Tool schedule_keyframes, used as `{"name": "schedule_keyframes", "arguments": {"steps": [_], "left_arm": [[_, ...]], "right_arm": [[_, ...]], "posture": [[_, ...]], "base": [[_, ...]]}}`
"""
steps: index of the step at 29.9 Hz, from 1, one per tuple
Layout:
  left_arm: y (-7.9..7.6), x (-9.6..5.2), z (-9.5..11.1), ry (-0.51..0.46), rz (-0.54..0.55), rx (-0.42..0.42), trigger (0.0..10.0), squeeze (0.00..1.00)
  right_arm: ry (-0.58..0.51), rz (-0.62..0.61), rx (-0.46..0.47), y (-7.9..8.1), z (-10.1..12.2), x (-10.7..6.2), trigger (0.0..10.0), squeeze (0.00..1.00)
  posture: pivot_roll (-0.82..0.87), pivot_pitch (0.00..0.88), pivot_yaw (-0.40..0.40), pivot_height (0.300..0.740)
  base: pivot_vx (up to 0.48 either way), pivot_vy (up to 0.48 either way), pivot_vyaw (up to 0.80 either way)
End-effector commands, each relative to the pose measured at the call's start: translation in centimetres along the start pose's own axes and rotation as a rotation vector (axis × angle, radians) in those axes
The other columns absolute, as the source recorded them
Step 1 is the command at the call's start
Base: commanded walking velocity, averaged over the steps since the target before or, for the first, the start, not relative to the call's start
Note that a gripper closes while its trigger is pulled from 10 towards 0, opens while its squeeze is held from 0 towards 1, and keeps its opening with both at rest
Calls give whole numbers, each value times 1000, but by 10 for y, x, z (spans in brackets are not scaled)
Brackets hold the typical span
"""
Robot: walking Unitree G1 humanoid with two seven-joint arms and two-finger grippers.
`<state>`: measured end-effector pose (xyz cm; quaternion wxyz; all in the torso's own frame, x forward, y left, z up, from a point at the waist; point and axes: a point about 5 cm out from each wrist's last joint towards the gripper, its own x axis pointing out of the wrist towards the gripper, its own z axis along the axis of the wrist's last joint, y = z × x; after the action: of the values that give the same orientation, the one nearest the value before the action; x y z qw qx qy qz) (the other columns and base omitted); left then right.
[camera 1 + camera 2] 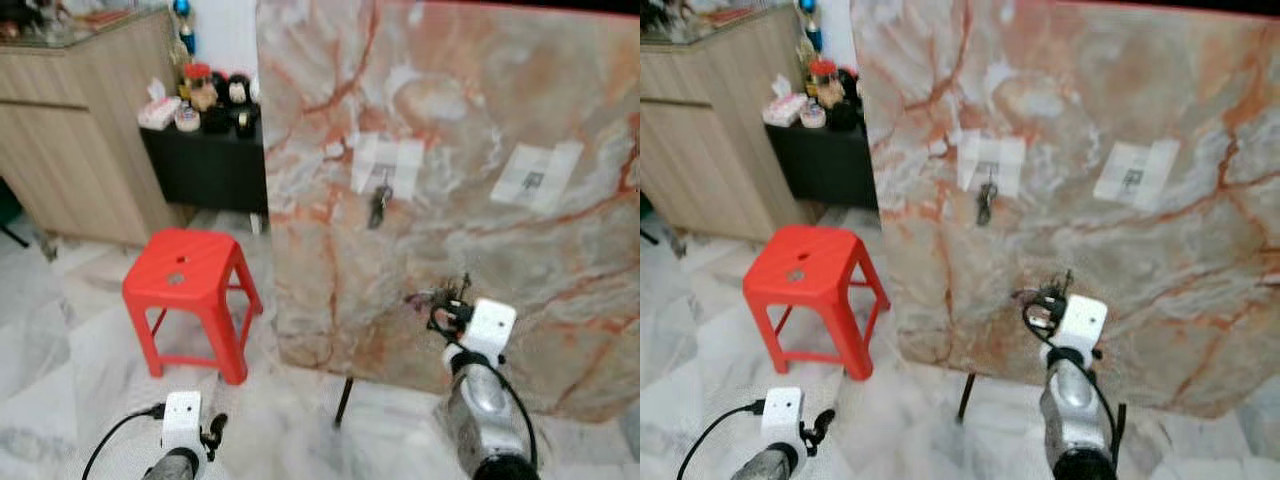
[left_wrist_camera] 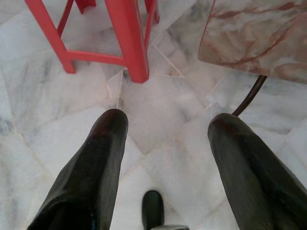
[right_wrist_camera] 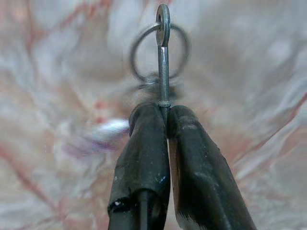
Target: Hang keys on a hook
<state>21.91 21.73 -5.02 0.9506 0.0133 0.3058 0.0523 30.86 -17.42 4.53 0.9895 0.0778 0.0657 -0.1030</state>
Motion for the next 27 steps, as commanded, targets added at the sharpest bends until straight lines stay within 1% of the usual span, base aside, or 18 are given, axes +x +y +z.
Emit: {"name": "schedule_keyframes", "arguments": {"steps": [1,3,5,11,15,19,22,27], "left_arm": [[6,-1,-1,15,16,4,10000,0],[8,0,0,13,23,0,10000,0],[11,0,0,14,29,0,10000,0],[15,-1,1,12,43,-5,10000,0],[16,-1,0,12,48,-10,10000,0],[15,-2,-2,17,47,-12,10000,0],[15,-2,-2,14,48,-13,10000,0],[14,-2,-3,15,52,-19,10000,0]], "right_arm": [[-25,18,8,8,8,4,10000,0],[-38,17,6,8,13,7,10000,0],[-68,5,0,5,26,16,10000,0],[-100,-28,-4,0,46,29,10000,0],[-123,-22,10,2,54,33,10000,0],[-114,-11,11,4,48,29,10000,0],[-93,-11,14,3,38,25,10000,0],[-51,-8,21,-3,21,13,10000,0]], "posture": [[13,0,-51,740],[13,0,-51,740],[14,0,-55,740],[16,0,-55,740],[15,0,-56,740],[18,0,-57,740],[17,0,-59,740],[9,0,-61,740]], "base": [[0,0,0],[0,0,0],[0,0,0],[0,0,0],[0,0,0],[0,0,0],[0,0,0],[0,0,0]]}}
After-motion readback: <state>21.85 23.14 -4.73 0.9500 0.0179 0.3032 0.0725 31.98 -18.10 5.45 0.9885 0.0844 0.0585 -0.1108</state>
